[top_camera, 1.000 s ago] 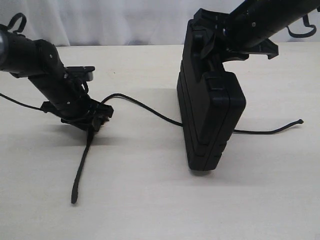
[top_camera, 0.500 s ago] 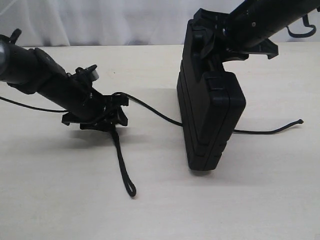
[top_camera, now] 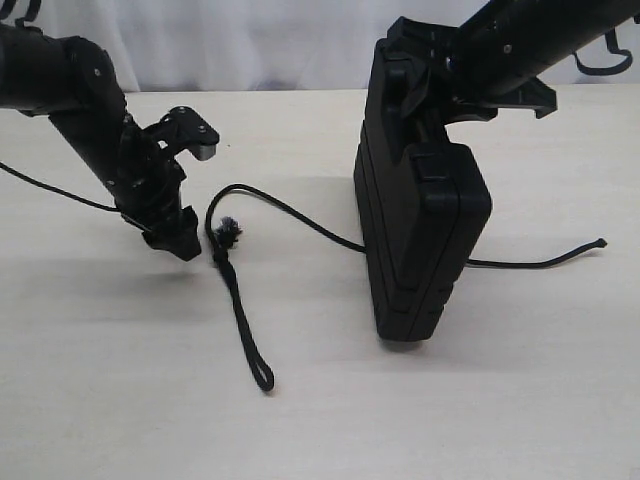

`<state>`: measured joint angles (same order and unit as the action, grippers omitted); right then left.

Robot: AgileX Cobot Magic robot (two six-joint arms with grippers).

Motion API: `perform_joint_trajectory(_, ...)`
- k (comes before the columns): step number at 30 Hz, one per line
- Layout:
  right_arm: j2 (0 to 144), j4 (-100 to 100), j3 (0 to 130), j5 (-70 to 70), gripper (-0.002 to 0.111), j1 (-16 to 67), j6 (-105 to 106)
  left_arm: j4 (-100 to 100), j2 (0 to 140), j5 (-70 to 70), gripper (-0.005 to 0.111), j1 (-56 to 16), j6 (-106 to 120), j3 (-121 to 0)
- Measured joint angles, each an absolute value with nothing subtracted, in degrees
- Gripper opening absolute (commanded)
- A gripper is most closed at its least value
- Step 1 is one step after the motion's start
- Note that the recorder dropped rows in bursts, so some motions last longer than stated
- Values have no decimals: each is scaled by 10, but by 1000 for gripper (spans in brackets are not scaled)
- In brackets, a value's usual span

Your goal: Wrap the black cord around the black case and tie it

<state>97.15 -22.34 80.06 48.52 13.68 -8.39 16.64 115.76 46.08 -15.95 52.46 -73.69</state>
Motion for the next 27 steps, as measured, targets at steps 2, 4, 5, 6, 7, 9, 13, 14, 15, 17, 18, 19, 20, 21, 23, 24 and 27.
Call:
perform_joint_trajectory(2, 972, -223, 801, 485, 4, 137, -84, 165, 1154, 468, 59, -163, 631, -737)
perform_joint_trajectory(4, 972, -223, 801, 485, 4, 137, -84, 159, 1154, 474, 59, -175, 769, -737)
perform_joint_trajectory(5, 972, -223, 801, 485, 4, 137, -84, 154, 1154, 474, 59, -182, 838, -737)
perform_joint_trajectory(6, 972, -223, 801, 485, 4, 137, -84, 152, 1154, 473, 59, -187, 888, -736)
perform_joint_trajectory(7, 972, -223, 801, 485, 4, 137, -84, 150, 1154, 469, 59, -193, 943, -734)
perform_joint_trajectory(9, 972, -223, 801, 485, 4, 137, -84, 149, 1154, 449, 59, -201, 1017, -731)
perform_joint_trajectory(13, 972, -223, 801, 485, 4, 137, -84, 145, 1164, 398, 59, -214, 1081, -731)
perform_joint_trajectory(14, 972, -223, 801, 485, 4, 137, -84, 142, 1167, 392, 59, -215, 1085, -731)
perform_joint_trajectory(15, 972, -223, 801, 485, 4, 137, -84, 141, 1172, 388, 59, -216, 1088, -731)
perform_joint_trajectory(17, 972, -223, 801, 485, 4, 137, -84, 138, 1183, 380, 59, -220, 1093, -731)
perform_joint_trajectory(18, 972, -223, 801, 485, 4, 137, -84, 138, 1187, 377, 59, -220, 1093, -731)
perform_joint_trajectory(19, 972, -223, 801, 485, 4, 137, -84, 138, 1192, 373, 59, -220, 1094, -731)
perform_joint_trajectory(20, 972, -223, 801, 485, 4, 137, -84, 138, 1195, 369, 59, -220, 1094, -731)
perform_joint_trajectory(21, 972, -223, 801, 485, 4, 137, -84, 138, 1196, 365, 59, -220, 1095, -731)
perform_joint_trajectory(23, 972, -223, 801, 485, 4, 137, -84, 138, 1198, 356, 56, -220, 1095, -731)
perform_joint_trajectory(24, 972, -223, 801, 485, 4, 137, -84, 138, 1198, 353, 52, -220, 1095, -731)
perform_joint_trajectory(27, 972, -223, 801, 485, 4, 137, -84, 153, 1201, 350, 40, -220, 1097, -731)
